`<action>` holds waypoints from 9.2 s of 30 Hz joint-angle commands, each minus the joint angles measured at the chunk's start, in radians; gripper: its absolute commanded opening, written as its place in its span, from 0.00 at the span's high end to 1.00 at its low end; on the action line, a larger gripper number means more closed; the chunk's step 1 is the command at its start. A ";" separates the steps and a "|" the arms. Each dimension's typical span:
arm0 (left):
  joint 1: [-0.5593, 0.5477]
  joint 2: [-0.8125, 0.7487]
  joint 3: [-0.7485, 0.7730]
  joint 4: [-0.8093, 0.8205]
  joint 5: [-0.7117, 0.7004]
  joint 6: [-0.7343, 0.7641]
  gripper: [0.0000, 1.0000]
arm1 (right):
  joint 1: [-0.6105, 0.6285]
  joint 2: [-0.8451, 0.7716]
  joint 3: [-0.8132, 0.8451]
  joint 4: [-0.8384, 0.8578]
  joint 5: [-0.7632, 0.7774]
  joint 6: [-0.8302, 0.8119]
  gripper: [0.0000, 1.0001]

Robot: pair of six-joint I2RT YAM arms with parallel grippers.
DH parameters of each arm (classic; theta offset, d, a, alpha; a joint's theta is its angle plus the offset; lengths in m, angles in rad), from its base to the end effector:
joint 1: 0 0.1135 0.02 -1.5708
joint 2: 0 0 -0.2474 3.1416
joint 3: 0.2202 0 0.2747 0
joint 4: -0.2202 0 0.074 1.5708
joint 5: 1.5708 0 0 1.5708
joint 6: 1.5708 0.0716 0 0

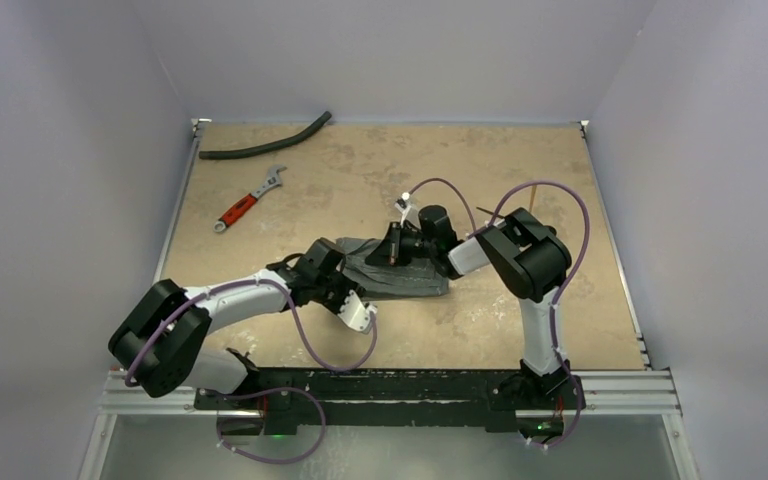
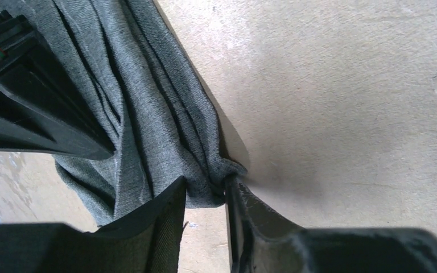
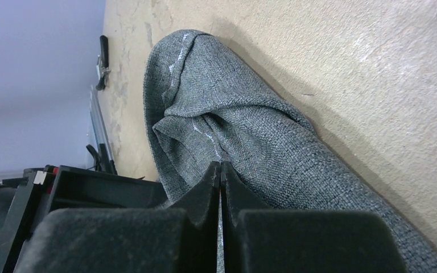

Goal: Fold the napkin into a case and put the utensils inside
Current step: Pick up the 2/3-rectangle-folded napkin from the center of the board, then pass from the left arm to the right, then grasp the top corner of the smaller rectangle folded napkin from the folded napkin.

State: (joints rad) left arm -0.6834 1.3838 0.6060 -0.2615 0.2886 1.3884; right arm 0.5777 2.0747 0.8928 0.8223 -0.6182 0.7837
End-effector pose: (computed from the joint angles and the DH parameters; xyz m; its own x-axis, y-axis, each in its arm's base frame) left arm 0.2038 -0.1922 0.0883 0.5840 0.7402 -0.3332 0.7874 -0.4170 0.4539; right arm 0.3296 0.2644 0.0583 -0.8438 0.1367 -0.5190 -0.4290 0.4094 0.8052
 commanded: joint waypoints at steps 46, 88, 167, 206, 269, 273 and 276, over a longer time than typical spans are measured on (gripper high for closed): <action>0.091 0.010 0.124 -0.099 0.169 -0.239 1.00 | -0.021 -0.608 -0.441 0.464 0.558 -0.504 0.13; 0.150 0.011 0.164 -0.180 0.221 -0.274 1.00 | 0.573 0.013 -0.480 1.180 0.832 -1.350 0.17; 0.315 -0.030 0.298 -0.201 0.289 -0.480 0.76 | 0.640 0.150 -0.361 1.267 0.950 -1.172 1.00; 0.220 0.279 0.366 -0.082 0.082 -0.731 0.93 | 0.640 0.080 -0.390 1.267 0.937 -0.975 1.00; 0.202 0.137 0.205 0.083 0.050 -0.700 1.00 | 0.228 -0.144 -0.239 0.318 0.232 -0.220 1.00; 0.202 0.133 0.207 0.076 0.058 -0.693 1.00 | 0.211 -0.105 -0.223 0.258 0.203 -0.206 1.00; 0.202 0.130 0.207 0.075 0.060 -0.689 1.00 | 0.194 -0.087 -0.207 0.220 0.174 -0.180 1.00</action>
State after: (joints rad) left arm -0.4808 1.5486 0.8192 -0.2020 0.3195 0.6754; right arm 0.7918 1.9736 0.6502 1.1248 -0.3847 0.5655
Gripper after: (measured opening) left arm 0.006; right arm 0.044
